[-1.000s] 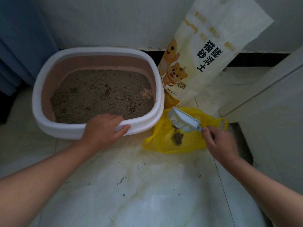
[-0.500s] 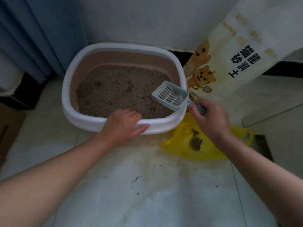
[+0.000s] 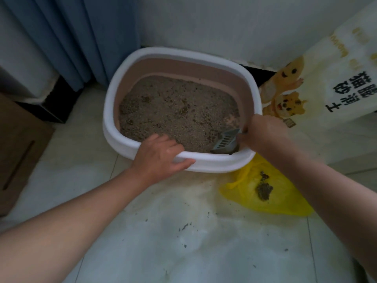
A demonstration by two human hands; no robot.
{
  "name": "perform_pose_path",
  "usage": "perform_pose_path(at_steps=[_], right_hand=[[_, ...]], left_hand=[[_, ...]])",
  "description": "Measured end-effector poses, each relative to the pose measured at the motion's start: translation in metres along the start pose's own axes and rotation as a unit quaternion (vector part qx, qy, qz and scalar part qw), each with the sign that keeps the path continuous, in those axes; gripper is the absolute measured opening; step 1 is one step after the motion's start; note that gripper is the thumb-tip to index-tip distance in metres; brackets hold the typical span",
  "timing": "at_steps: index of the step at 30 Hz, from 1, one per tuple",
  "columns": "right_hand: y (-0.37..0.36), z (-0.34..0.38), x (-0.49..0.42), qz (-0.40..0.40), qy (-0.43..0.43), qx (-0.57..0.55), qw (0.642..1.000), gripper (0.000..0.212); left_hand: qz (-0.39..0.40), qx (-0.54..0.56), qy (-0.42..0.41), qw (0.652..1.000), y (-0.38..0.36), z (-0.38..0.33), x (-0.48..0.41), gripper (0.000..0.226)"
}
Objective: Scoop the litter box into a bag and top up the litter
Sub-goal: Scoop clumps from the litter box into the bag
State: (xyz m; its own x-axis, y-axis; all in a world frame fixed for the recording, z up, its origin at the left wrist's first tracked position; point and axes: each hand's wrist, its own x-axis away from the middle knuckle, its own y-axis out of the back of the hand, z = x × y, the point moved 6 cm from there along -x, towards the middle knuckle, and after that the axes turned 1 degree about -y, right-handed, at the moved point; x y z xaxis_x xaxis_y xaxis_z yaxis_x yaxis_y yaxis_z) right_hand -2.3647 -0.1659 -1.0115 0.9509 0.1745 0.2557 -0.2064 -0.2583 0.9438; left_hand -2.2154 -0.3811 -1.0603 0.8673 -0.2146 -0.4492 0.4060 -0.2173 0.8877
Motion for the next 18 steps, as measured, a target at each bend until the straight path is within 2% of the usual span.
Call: perform_pose_path(at_steps=[7, 13, 18], right_hand=[[-0.005, 0.009, -0.022, -0.023, 0.005, -0.038, 0.999, 0.035], [-0.003, 0.021, -0.042, -0.033, 0.087, -0.037, 0.995, 0.032], [-0.032, 0.061, -0.057, 0.032, 0.117, -0.042, 0.992, 0.037]], left_hand=[[-0.042, -0.02, -0.017, 0.999, 0.002, -0.003, -0.002, 0.045], [-0.067, -0.031, -0.02, 0.997, 0.001, -0.004, -0.001, 0.043], [-0.071, -0.033, -0.028, 0.997, 0.0, -0.004, -0.001, 0.045]])
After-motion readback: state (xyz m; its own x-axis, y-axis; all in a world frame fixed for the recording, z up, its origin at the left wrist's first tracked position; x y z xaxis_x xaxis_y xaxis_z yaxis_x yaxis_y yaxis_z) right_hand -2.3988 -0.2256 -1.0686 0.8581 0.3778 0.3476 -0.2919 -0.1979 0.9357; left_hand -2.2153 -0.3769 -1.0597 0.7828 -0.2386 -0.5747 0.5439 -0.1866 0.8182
